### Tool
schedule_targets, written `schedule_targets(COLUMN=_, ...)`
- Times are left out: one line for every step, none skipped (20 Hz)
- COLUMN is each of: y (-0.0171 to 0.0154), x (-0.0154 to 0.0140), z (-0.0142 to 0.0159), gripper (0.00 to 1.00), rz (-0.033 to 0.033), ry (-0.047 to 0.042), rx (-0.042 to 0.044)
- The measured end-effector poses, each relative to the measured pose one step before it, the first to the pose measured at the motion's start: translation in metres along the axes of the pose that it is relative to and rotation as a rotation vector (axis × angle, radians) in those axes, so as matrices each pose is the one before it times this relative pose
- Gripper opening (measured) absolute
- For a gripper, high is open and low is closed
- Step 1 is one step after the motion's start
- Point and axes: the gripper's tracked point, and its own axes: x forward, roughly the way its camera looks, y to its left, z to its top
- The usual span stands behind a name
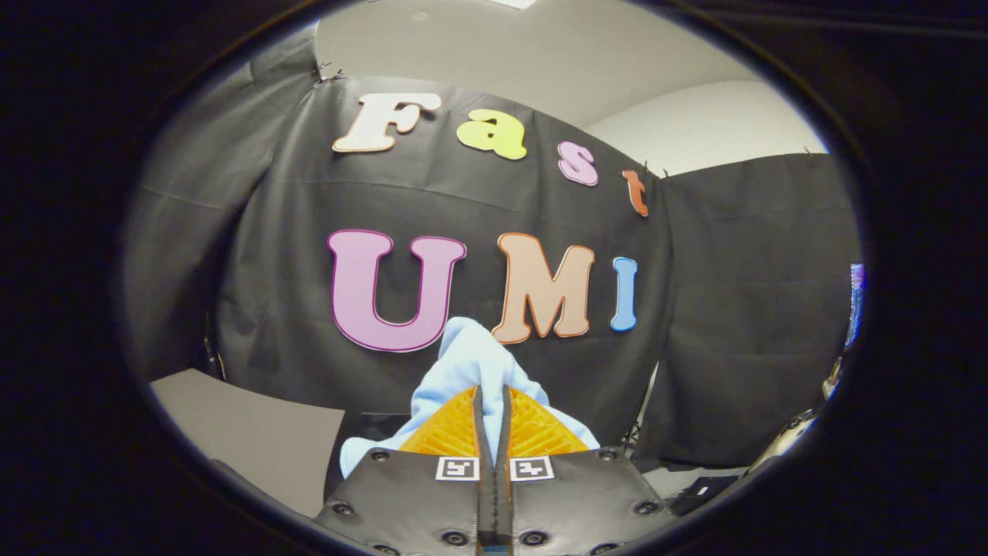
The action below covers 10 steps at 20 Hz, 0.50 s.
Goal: Put the clothes into the washing machine and then close the washing machine lid.
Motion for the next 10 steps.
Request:
schedule_targets(y=-0.00150, x=0.00235, z=-0.00487, gripper=0.00, rz=0.00221, ry=0.00382, rx=-0.00191)
schedule_targets(y=-0.00045, x=0.00442, z=-0.00566, gripper=0.00, rz=0.00300, ry=0.00616, rx=0.00317)
schedule_targets(y=-0.00131, x=0.00295, z=-0.00633, gripper=0.00, rz=-0.00097, ry=0.00814, rx=0.00024)
schedule_targets(y=-0.00139, x=0.00525, z=-0.00571, gripper=0.00, rz=-0.00261, ry=0.00518, rx=-0.00427)
schedule_targets(y=-0.00146, x=0.00356, z=-0.00938, gripper=0.00, rz=-0.00090, ry=0.00870, rx=-0.00747)
schedule_targets(y=-0.00040, x=0.00485, z=-0.00825, gripper=0.00, rz=-0.00103, ry=0.00885, rx=-0.00843)
schedule_targets(y=0.00029, x=0.00616, z=-0.01154, gripper=0.01, rz=0.00326, ry=0.01549, rx=-0.00149)
schedule_targets(y=0.00076, x=0.00622, z=-0.01354, gripper=0.00, rz=0.00207, ry=0.01668, rx=-0.00230)
schedule_targets(y=0.00084, x=0.00732, z=-0.01325, gripper=0.01, rz=0.00261, ry=0.01200, rx=-0.00418)
schedule_targets(y=0.00256, x=0.00734, z=-0.01313, gripper=0.01, rz=0.00650, ry=0.00901, rx=-0.00238)
